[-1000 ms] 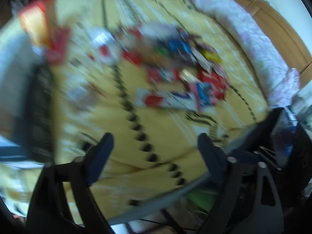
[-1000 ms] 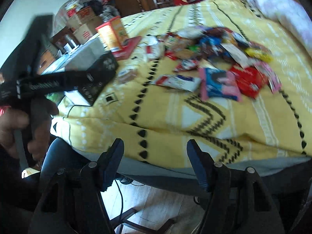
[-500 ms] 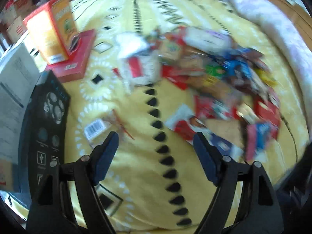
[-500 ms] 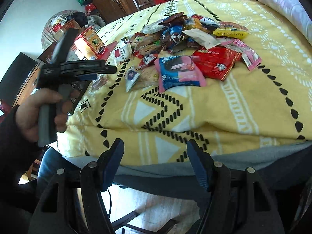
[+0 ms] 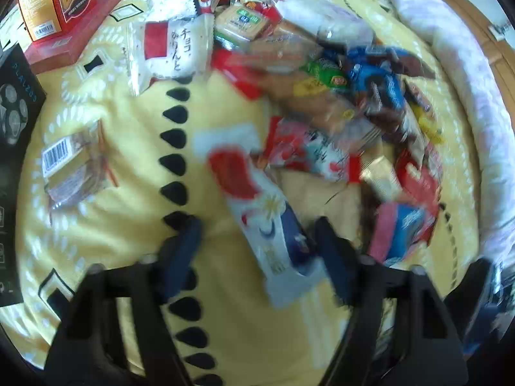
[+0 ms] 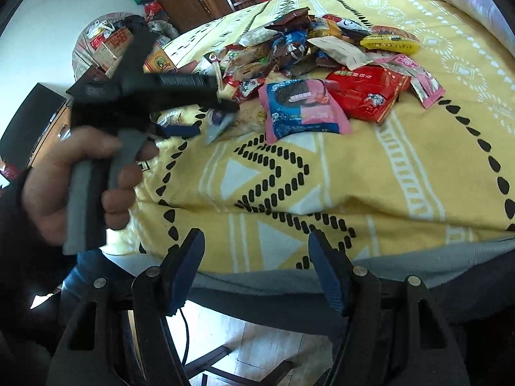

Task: Organize snacks
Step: 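Move both open tools back above the snack pile, then grasp the white-blue bar with the left tool while the right tool grasps the pink pack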

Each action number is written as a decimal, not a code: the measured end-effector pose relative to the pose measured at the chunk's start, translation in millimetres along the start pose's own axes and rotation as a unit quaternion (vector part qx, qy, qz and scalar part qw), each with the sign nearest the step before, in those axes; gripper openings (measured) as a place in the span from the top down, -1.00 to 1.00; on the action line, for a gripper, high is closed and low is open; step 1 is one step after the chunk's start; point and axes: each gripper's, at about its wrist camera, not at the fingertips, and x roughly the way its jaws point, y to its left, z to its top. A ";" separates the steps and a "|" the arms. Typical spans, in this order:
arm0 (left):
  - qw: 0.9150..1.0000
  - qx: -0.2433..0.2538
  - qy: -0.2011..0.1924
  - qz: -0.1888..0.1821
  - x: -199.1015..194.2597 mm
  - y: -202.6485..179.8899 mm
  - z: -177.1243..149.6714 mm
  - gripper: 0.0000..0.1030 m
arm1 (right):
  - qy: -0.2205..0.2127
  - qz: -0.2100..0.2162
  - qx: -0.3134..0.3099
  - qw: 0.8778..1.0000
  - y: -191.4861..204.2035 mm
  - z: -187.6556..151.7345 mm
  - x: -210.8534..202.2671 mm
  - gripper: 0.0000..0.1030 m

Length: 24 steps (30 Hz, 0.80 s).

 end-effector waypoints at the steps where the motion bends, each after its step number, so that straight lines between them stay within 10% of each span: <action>1: 1.000 0.009 -0.002 -0.004 -2.7 3.0 -3.5 0.20 | -0.002 0.001 0.001 1.000 -0.8 0.0 -0.6 -0.37; 8: 0.999 0.053 -0.011 -0.004 -21.8 27.2 -17.7 0.40 | 0.001 0.005 0.003 1.000 -4.2 -2.7 3.1 -0.37; 14: 0.995 0.085 -0.045 0.031 -14.4 14.7 -10.9 -0.21 | -0.005 0.013 -0.004 1.000 -1.1 8.4 -5.3 -0.37; 16: 0.994 0.088 -0.045 0.035 -9.5 17.9 -7.9 -0.15 | -0.022 0.015 0.000 1.000 -5.7 23.9 -19.5 -0.37; 18: 0.994 0.090 -0.046 0.037 -9.7 18.2 -9.0 0.42 | -0.041 0.001 0.007 0.999 -16.0 46.5 -33.2 -0.37; 24: 0.993 0.112 -0.042 0.014 -17.4 16.8 -17.4 0.43 | -0.033 -0.114 -0.009 0.993 -73.3 134.0 -36.0 -0.37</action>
